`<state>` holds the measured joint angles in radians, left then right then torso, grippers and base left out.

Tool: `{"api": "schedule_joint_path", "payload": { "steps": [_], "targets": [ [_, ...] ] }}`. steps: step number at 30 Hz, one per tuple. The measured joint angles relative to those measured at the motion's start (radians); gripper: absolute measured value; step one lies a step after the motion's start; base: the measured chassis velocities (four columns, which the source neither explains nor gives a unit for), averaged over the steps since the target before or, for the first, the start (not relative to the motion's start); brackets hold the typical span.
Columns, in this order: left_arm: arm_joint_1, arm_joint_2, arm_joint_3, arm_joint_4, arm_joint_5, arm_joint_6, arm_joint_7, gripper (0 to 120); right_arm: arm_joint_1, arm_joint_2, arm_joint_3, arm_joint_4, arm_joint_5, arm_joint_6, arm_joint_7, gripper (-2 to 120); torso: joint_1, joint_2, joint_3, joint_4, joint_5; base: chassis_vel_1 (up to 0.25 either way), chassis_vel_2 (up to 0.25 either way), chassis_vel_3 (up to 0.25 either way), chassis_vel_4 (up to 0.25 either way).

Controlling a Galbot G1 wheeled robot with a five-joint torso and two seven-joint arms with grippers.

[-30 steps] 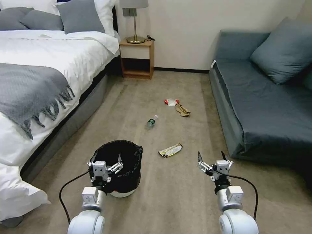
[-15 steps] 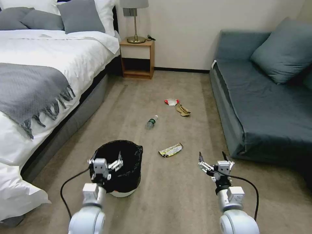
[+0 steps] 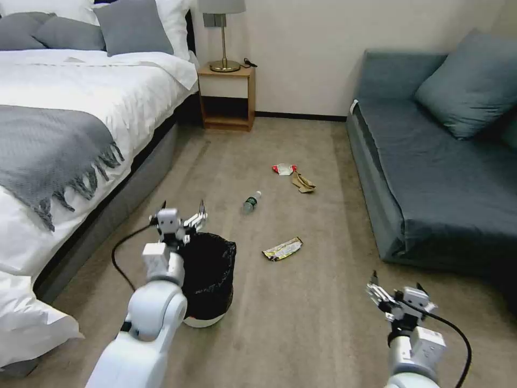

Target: Pick up the trash bin, then pick up the garbage on the floor and place it into the trash bin.

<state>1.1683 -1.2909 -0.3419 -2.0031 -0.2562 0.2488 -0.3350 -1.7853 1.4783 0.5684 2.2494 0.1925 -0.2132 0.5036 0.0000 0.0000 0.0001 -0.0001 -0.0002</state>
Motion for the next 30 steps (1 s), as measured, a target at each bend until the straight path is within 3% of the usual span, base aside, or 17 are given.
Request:
{"api": "schedule_joint_path", "payload": {
  "steps": [2,4,11,26,28,30],
  "targets": [
    [0.001,0.001,0.0,0.006,0.0,0.002,-0.004,97,-0.017,-0.025,0.014,0.01,0.055,-0.034,0.078,100,0.0,0.0,0.0,-0.0002,-0.0007,0.0,0.0,0.0,0.0],
    [0.006,0.002,-0.001,0.007,0.001,0.007,-0.009,96,-0.003,-0.043,0.018,-0.004,0.076,-0.038,0.093,100,0.0,0.0,0.0,0.0002,0.0006,0.0,0.0,0.0,0.0],
    [0.012,0.005,-0.002,0.007,-0.008,0.02,-0.023,95,0.001,-0.049,0.019,-0.011,0.079,-0.038,0.095,100,0.0,0.0,0.0,0.0004,0.0001,0.0,0.0,0.0,0.0],
    [0.049,0.052,-0.042,-0.053,-0.05,0.063,-0.054,94,0.001,-0.065,0.019,-0.058,0.057,0.006,0.092,100,0.0,0.0,0.0,0.0001,0.0001,0.0,0.0,0.0,0.0],
    [0.069,0.081,-0.069,-0.096,-0.105,0.111,-0.085,93,0.006,-0.067,0.015,-0.067,0.049,0.015,0.09,100,0.0,0.0,0.0,0.0001,0.0001,0.0,0.0,0.0,0.0],
    [0.069,0.081,-0.069,-0.096,-0.105,0.111,-0.085,93,0.006,-0.067,0.015,-0.067,0.049,0.015,0.09,100,0.0,0.0,0.0,0.0001,0.0001,0.0,0.0,0.0,0.0]
  ]
}}
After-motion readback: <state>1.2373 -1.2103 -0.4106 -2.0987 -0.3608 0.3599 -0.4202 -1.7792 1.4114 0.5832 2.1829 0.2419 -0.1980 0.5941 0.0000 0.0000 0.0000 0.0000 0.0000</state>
